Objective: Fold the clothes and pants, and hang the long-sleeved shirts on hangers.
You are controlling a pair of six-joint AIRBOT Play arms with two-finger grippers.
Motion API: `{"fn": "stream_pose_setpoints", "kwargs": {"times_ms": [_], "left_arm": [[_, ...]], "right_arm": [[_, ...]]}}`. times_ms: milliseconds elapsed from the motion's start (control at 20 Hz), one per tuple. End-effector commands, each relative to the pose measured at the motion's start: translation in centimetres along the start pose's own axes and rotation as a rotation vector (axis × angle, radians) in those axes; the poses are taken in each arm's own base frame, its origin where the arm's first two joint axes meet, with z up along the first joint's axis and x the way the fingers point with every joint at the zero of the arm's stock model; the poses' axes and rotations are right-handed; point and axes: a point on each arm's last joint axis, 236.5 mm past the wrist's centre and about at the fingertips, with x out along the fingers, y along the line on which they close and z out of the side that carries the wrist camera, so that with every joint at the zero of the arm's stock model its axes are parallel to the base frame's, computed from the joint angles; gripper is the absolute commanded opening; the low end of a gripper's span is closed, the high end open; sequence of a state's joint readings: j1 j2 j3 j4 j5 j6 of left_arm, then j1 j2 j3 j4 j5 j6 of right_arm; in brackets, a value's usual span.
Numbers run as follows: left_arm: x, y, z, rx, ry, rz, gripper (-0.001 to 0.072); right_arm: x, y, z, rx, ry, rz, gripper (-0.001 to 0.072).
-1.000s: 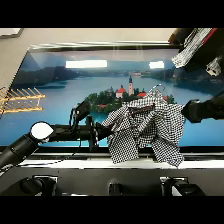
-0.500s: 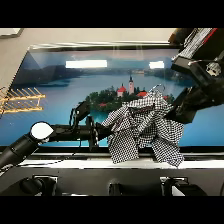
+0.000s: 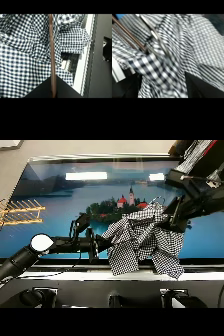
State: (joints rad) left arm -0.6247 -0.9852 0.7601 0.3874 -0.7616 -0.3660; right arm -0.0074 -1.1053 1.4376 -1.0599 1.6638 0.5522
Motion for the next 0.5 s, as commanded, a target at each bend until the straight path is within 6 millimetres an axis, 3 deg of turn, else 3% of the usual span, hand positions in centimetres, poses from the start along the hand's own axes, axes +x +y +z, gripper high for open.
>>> {"fn": "stream_pose_setpoints", "kwargs": {"times_ms": [0,150,250,350,450], "left_arm": [[0.02,0.01,-0.03,0.0,0.001,0.0,0.0019],[0.02,0.01,-0.03,0.0,0.001,0.0,0.0019],[0.02,0.01,-0.03,0.0,0.001,0.0,0.002],[0.02,0.04,-0.02,0.0,0.0,0.001,0.0026],[0.01,0.19,0.03,-0.002,-0.002,0.007,0.0164]], "right_arm": [[2.0,0.7,-0.26,0.004,-0.013,0.089,0.0567],[2.65,0.43,-0.42,-0.023,-0.01,0.109,0.0331],[2.61,0.66,-0.52,-0.031,-0.006,0.118,0.0022],[2.49,0.79,-0.54,-0.033,-0.005,0.118,0.0026],[2.11,0.87,-0.42,-0.04,-0.009,0.102,0.0025]]}}
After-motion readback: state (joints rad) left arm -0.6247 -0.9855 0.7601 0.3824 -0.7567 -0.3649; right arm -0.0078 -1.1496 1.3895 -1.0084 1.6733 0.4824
